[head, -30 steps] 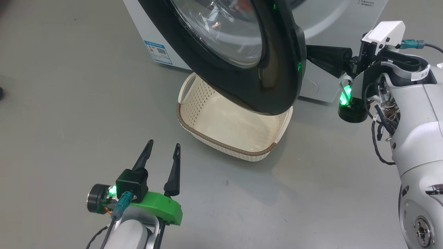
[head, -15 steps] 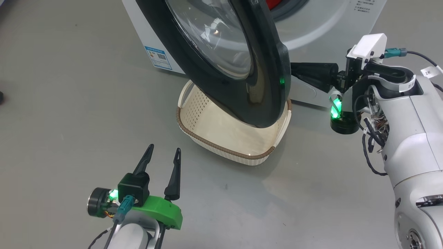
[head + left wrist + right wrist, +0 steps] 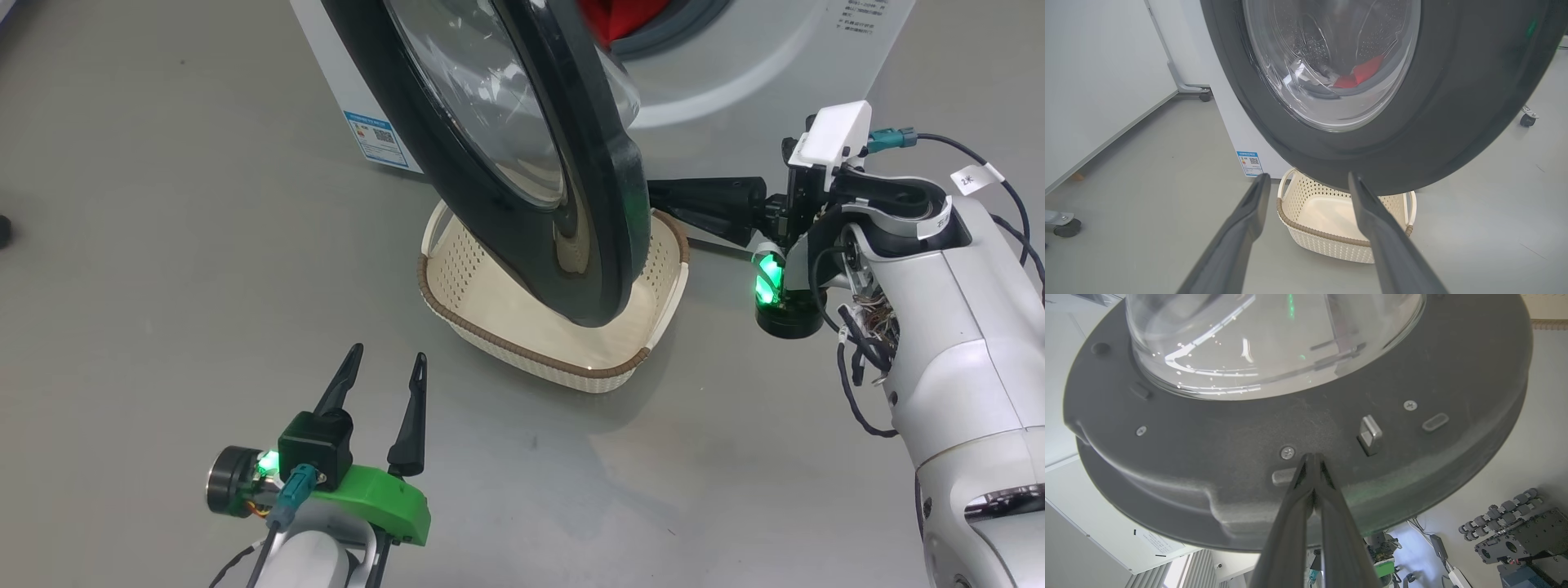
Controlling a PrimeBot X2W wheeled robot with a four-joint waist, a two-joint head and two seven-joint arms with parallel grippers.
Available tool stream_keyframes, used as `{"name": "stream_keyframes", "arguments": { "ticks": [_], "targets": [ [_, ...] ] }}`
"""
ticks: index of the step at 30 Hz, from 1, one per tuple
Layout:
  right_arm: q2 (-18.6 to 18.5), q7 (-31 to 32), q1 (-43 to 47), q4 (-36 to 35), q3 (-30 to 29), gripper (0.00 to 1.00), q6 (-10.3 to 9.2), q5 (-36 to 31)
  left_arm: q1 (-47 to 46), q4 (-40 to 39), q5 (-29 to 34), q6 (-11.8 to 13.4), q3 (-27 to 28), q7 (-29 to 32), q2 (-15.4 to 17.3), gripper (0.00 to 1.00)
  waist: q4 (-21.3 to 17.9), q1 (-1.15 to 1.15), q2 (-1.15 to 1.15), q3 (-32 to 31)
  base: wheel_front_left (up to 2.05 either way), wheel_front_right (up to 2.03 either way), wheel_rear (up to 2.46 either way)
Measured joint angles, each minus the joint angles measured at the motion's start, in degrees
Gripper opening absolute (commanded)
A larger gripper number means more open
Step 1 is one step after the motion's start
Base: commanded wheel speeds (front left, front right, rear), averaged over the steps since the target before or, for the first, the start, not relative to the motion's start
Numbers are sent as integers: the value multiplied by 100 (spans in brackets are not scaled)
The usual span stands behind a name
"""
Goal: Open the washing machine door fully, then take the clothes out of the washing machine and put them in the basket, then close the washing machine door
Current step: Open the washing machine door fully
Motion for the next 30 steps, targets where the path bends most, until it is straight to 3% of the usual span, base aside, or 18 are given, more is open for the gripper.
{"name": "stream_keyframes", "arguments": {
  "ticks": [13, 17, 25, 30],
  "targets": [
    [35, -508, 283, -333, 159, 0, 30, -148, 14, 10, 41, 0, 121, 0, 0, 100, -62, 0, 0, -87, 0, 0, 0],
    [35, -902, 425, -479, 211, 0, 368, -489, 18, 24, 44, 0, 202, 0, 4, 100, -129, 0, 0, -195, 0, 0, 0],
    [-575, -1980, 866, -998, 760, 0, 1485, -1891, 133, 76, 110, 0, 449, 0, 10, 100, -336, 0, 0, -487, 0, 0, 0],
    [-803, -2740, 1222, -1290, 940, 0, 1480, -2582, 170, 137, 167, 0, 594, 0, 13, 100, -465, 0, 0, -675, 0, 0, 0]
  ]
}}
